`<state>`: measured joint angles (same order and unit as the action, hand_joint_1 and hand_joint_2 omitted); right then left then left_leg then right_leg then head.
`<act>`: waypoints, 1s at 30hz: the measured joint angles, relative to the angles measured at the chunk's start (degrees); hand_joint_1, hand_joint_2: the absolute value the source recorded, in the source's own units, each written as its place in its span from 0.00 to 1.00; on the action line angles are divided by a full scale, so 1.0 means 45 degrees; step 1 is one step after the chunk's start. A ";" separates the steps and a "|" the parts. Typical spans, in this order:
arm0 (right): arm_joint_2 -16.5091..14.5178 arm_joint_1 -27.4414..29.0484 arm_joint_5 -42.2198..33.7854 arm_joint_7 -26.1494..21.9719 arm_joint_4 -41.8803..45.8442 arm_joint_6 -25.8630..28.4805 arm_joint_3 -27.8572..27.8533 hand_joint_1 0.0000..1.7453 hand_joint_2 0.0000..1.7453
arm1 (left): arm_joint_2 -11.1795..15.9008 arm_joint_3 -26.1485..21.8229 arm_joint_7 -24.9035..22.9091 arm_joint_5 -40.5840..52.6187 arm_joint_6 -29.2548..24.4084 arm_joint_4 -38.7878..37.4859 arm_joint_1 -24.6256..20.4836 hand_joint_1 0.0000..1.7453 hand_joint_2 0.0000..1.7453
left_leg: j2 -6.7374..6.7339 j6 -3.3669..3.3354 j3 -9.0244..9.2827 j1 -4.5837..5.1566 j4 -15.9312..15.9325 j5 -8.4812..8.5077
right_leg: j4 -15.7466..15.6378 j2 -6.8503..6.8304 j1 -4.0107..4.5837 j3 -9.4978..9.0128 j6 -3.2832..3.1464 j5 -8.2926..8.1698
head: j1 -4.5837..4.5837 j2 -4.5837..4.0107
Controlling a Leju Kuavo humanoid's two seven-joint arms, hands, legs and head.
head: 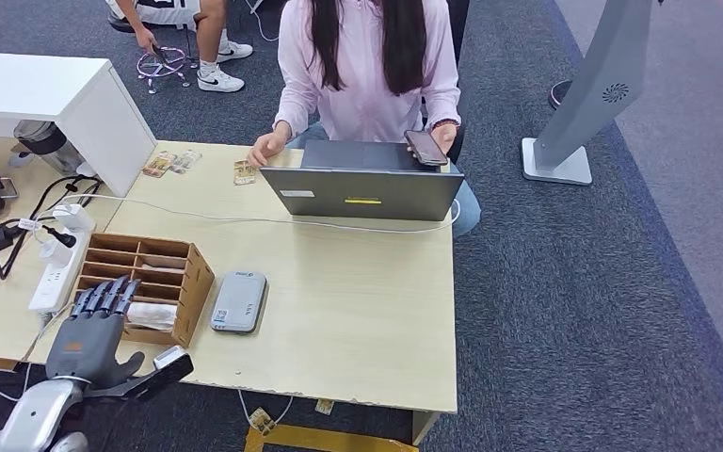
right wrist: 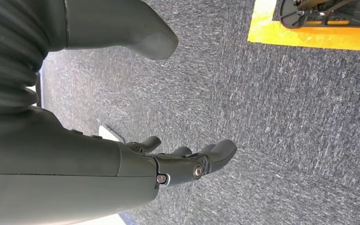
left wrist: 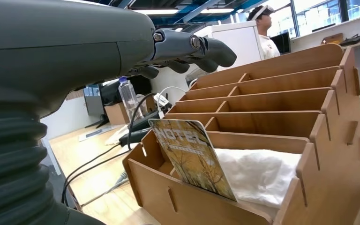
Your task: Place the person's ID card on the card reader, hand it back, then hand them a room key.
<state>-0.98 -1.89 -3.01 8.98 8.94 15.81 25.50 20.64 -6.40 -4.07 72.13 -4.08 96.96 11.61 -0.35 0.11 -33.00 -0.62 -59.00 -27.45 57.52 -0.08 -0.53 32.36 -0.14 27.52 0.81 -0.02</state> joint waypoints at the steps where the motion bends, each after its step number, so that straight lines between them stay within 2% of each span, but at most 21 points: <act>1: 0.0000 0.0000 0.0008 0.0000 0.0000 0.0005 0.0012 0.00 1.00 | -0.0001 0.0030 -0.0005 0.0005 -0.0001 -0.0024 -0.0018 0.00 1.00 | 0.0000 0.0000 0.0000 0.0000 0.0000 0.0000 | 0.0000 0.0000 0.0000 0.0000 0.0000 0.0000 | 0.0000 0.0000; 3: 0.0000 0.0000 0.0015 0.0000 0.0000 0.0018 0.0041 0.00 1.00 | -0.0001 0.0080 -0.0008 0.0013 -0.0001 -0.0063 -0.0046 0.00 1.00 | 0.0000 0.0000 0.0000 0.0000 0.0000 0.0000 | 0.0000 0.0000 0.0000 0.0000 0.0000 0.0000 | -0.0001 0.0000; 7: -0.0001 0.0000 0.0017 -0.0003 0.0000 0.0028 0.0090 0.00 1.00 | 0.0000 0.0114 -0.0016 0.0022 -0.0017 -0.0120 -0.0081 1.00 1.00 | 0.0000 0.0000 0.0000 0.0000 0.0000 0.0000 | 0.0000 0.0000 0.0000 0.0000 0.0000 0.0000 | 0.0000 0.0000; 30: 0.0000 -0.0003 -0.0033 -0.0039 0.0000 -0.0011 0.0100 0.00 1.00 | -0.0041 0.0149 -0.0042 -0.0378 -0.0254 -0.0126 -0.0122 1.00 1.00 | -0.0002 0.0000 0.0001 0.0000 0.0000 0.0000 | 0.0000 0.0002 0.0000 0.0001 -0.0001 -0.0001 | -0.0001 0.0000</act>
<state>-0.98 -1.90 -3.15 8.81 8.94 15.76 25.94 20.46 -5.73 -4.26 70.43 -5.22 96.39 11.06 -0.36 0.11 -33.00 -0.62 -59.00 -27.45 57.52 -0.07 -0.53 32.37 -0.15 27.51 0.81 -0.02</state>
